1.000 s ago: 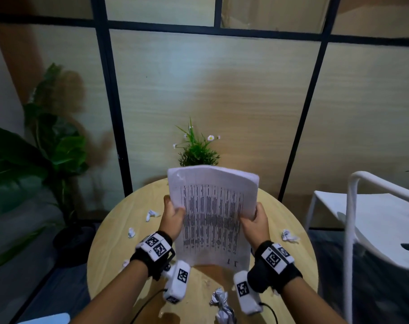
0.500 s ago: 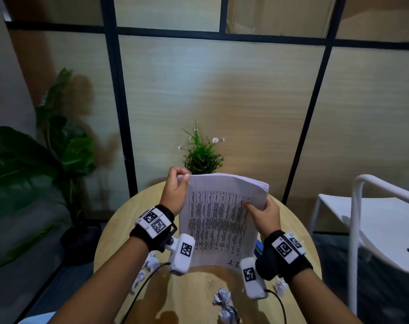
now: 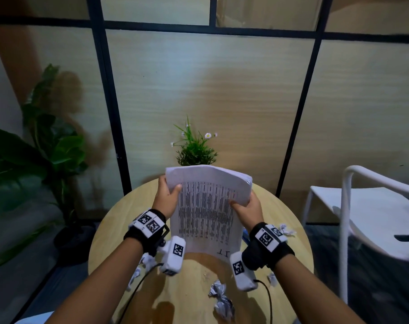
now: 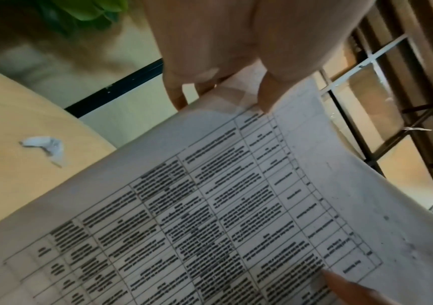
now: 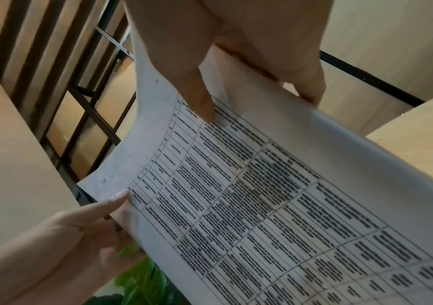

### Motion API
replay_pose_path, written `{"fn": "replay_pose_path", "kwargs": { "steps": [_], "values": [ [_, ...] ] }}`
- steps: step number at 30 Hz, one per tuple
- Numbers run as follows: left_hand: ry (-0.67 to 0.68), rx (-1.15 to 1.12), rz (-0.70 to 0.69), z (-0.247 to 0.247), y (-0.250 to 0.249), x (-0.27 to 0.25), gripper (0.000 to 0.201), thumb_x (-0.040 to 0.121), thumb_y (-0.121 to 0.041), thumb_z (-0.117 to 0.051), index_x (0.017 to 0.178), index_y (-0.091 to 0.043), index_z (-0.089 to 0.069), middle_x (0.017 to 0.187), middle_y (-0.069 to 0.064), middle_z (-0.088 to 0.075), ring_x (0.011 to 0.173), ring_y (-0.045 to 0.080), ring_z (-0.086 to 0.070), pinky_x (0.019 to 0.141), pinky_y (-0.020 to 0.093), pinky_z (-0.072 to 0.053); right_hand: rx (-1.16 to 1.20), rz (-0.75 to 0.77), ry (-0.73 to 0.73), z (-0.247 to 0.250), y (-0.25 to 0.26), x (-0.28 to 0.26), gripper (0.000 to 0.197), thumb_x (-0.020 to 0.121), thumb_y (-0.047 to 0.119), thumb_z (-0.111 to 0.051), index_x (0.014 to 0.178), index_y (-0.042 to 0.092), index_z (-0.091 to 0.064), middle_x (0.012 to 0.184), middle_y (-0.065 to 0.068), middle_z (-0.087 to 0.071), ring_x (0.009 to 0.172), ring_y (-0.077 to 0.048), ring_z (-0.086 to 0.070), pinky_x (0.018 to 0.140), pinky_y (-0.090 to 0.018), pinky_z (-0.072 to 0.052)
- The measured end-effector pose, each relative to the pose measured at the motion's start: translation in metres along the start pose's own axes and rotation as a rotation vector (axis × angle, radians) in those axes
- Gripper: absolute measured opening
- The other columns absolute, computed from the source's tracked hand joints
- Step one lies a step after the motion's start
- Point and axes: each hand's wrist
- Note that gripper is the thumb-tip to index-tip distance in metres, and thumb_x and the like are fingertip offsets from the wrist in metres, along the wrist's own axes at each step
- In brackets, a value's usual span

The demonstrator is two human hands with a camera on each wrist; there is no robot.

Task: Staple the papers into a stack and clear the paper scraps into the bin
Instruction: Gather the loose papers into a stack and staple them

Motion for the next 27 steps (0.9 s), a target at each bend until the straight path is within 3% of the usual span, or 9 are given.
{"fn": "replay_pose_path", "kwargs": {
  "steps": [3,8,11,14,18,21,24,27],
  "values": [
    [-0.007,-0.016,0.026,-0.001,-0.003,0.007,0.028,0.097,-0.009,-0.043,0.125,-0.008,-0.042,0.110,0.006,-0.053,0.110,0.028,-0.055,0.099,0.043,-0.044,0.023,0.005,-0.039,0.000,0.004,0.005,0.029,0.084,-0.001,-0.061,0.109,0.012,-0.055,0.104,-0.010,-0.063,0.100,-0.029,-0.062,0.081,-0.037,-0.051],
    [-0.009,-0.131,-0.064,0.007,-0.015,0.006,0.017,0.097,-0.006,-0.041,0.111,-0.016,-0.039,0.094,-0.004,-0.055,0.087,0.013,-0.056,0.088,0.040,-0.048,0.063,0.073,-0.025,0.005,0.018,0.010,0.027,0.082,-0.002,-0.061,0.100,0.018,-0.056,0.096,-0.004,-0.065,0.090,-0.019,-0.063,0.081,-0.035,-0.053],
    [0.018,-0.118,-0.051,0.007,-0.009,-0.002,0.016,0.096,-0.011,-0.047,0.110,-0.014,-0.040,0.100,0.001,-0.056,0.094,0.018,-0.057,0.090,0.042,-0.049,0.024,0.035,0.011,0.004,0.007,0.007,0.036,0.082,0.000,-0.062,0.115,0.013,-0.053,0.105,-0.006,-0.063,0.096,-0.020,-0.061,0.086,-0.037,-0.052],
    [0.019,-0.076,-0.055,0.003,-0.006,-0.002,0.016,0.096,-0.011,-0.046,0.111,-0.016,-0.041,0.109,0.006,-0.055,0.104,0.023,-0.055,0.096,0.042,-0.047,0.040,0.001,0.033,0.002,0.001,0.004,0.033,0.083,0.001,-0.061,0.110,0.018,-0.052,0.104,-0.006,-0.063,0.098,-0.023,-0.062,0.086,-0.040,-0.052],
    [-0.004,-0.088,-0.070,0.003,-0.012,0.004,0.008,0.094,-0.013,-0.050,0.099,-0.016,-0.044,0.090,-0.004,-0.056,0.096,0.022,-0.056,0.091,0.045,-0.049,0.038,-0.011,0.068,0.009,0.002,0.010,0.031,0.084,0.001,-0.061,0.111,0.014,-0.054,0.103,-0.004,-0.064,0.094,-0.018,-0.062,0.081,-0.033,-0.051],
    [-0.004,-0.089,-0.077,0.008,-0.011,0.010,0.017,0.091,-0.013,-0.056,0.085,-0.025,-0.046,0.087,-0.004,-0.057,0.090,0.021,-0.057,0.089,0.047,-0.050,-0.095,-0.009,0.103,0.020,-0.010,0.014,0.025,0.085,0.003,-0.060,0.107,0.012,-0.053,0.104,-0.005,-0.061,0.094,-0.021,-0.059,0.082,-0.034,-0.050],
    [-0.004,-0.080,-0.088,0.009,-0.008,0.014,0.022,0.091,-0.009,-0.057,0.081,-0.027,-0.047,0.085,-0.005,-0.058,0.081,0.015,-0.058,0.086,0.046,-0.051,-0.363,-0.065,0.137,0.034,-0.038,0.022,0.022,0.083,0.007,-0.061,0.099,0.016,-0.049,0.101,-0.005,-0.060,0.092,-0.023,-0.058,0.079,-0.038,-0.052],
    [-0.005,-0.099,-0.085,0.008,-0.005,0.016,0.022,0.090,-0.008,-0.057,0.079,-0.025,-0.049,0.083,-0.004,-0.059,0.077,0.013,-0.058,0.079,0.042,-0.051,-0.664,-0.206,0.132,0.046,-0.070,0.035,0.033,0.081,0.009,-0.061,0.110,0.015,-0.047,0.109,-0.010,-0.054,0.089,-0.026,-0.054,0.071,-0.033,-0.044]
  ]
}}
Point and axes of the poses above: each hand's wrist, its own x-axis towards the middle knuckle, its own z-axis out of the back of the hand, y = z × x
